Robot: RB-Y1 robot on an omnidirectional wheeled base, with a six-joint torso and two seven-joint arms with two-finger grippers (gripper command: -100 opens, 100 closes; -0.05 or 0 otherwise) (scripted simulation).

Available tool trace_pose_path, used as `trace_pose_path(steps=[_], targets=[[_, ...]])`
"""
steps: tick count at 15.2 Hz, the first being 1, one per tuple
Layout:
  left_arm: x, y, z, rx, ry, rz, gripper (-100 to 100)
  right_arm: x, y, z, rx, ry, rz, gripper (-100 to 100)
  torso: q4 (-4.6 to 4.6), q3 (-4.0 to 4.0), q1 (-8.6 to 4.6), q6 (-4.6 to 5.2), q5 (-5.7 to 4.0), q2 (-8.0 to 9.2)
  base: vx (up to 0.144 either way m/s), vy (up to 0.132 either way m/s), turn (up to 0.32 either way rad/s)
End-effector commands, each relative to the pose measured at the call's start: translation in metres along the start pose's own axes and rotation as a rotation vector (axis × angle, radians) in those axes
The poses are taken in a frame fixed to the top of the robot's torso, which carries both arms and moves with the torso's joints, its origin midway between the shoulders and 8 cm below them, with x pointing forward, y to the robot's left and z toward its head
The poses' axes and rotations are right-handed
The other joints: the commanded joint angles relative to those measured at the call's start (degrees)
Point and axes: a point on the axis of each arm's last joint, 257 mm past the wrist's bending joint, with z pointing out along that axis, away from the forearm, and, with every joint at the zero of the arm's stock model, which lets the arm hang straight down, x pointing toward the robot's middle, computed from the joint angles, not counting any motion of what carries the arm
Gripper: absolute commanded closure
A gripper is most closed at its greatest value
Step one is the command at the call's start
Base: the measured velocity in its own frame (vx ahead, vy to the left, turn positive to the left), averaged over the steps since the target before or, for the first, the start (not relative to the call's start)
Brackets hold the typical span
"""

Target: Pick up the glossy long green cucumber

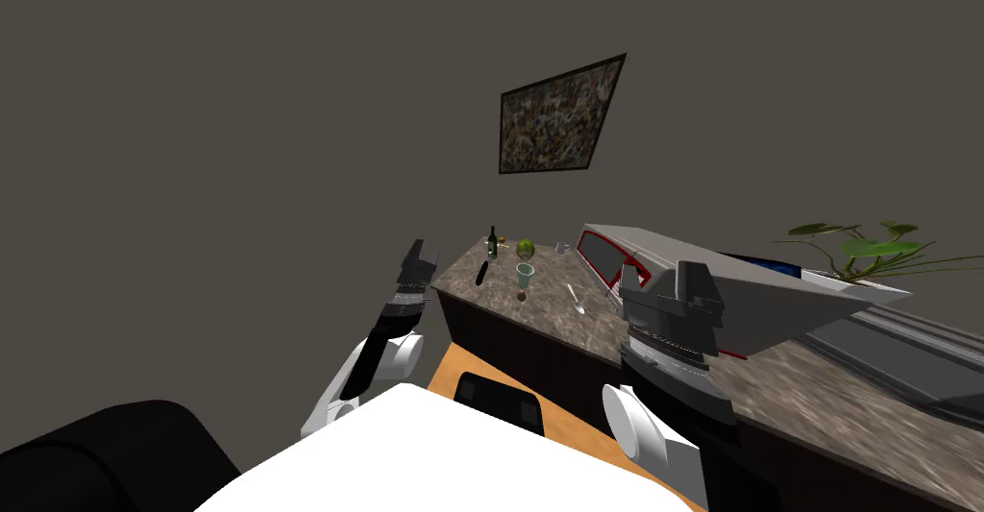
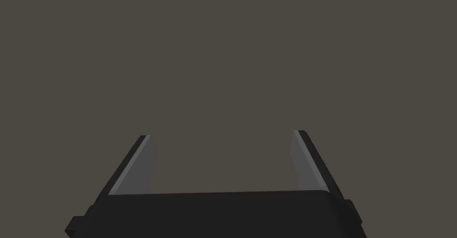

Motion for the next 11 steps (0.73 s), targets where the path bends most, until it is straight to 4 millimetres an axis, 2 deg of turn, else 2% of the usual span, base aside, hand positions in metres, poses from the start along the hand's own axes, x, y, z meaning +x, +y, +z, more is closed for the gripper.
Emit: trace_pose_path(steps=[1, 4, 5, 7, 8, 9, 10, 11], targets=[[0.002, 0.007, 0.001, -0.018, 0.023, -0.002, -100, 0.0, 0.0, 0.0, 0.0, 0.0, 0.0, 0, 0.0, 0.0, 0.0, 0.0, 0.0, 0.0, -0.001, -0.006, -0.042], [0.002, 0.036, 0.003, -0.093, 0.065, -0.023, -100, 0.0, 0.0, 0.0, 0.0, 0.0, 0.0, 0, 0.0, 0.01, -0.05, 0.03, -0.01, 0.01, -0.006, -0.023, -0.156], [0.002, 0.036, 0.003, -0.093, 0.065, -0.023, -100, 0.0, 0.0, 0.0, 0.0, 0.0, 0.0, 0, 0.0, 0.01, -0.07, 0.04, -0.02, 0.02, -0.007, -0.025, -0.105], [-0.003, 0.063, 0.004, -0.163, 0.081, -0.05, -100, 0.0, 0.0, 0.0, 0.0, 0.0, 0.0, 0, 0.0, 0.01, -0.1, 0.02, -0.02, 0.02, -0.011, -0.037, -0.171], [-0.003, 0.065, 0.003, -0.171, 0.08, -0.05, -100, 0.0, 0.0, 0.0, 0.0, 0.0, 0.0, 0, 0.0, 0.01, -0.12, 0.05, -0.02, 0.02, -0.01, -0.035, -0.167], [-0.007, 0.081, 0.004, -0.213, 0.083, -0.066, -100, 0.0, 0.0, 0.0, 0.0, 0.0, 0.0, 0, 0.0, 0.01, -0.13, 0.03, -0.03, 0.02, -0.008, -0.037, -0.189], [-0.008, 0.082, 0.004, -0.218, 0.082, -0.065, -100, 0.0, 0.0, 0.0, 0.0, 0.0, 0.0, 0, 0.0, 0.01, -0.14, 0.05, -0.03, 0.01, -0.007, -0.03, -0.137], [-0.014, 0.1, 0.004, -0.267, 0.079, -0.08, -100, 0.0, 0.0, 0.0, 0.0, 0.0, 0.0, 0, 0.0, 0.01, -0.12, 0.02, -0.03, 0.02, -0.007, -0.03, -0.181]])
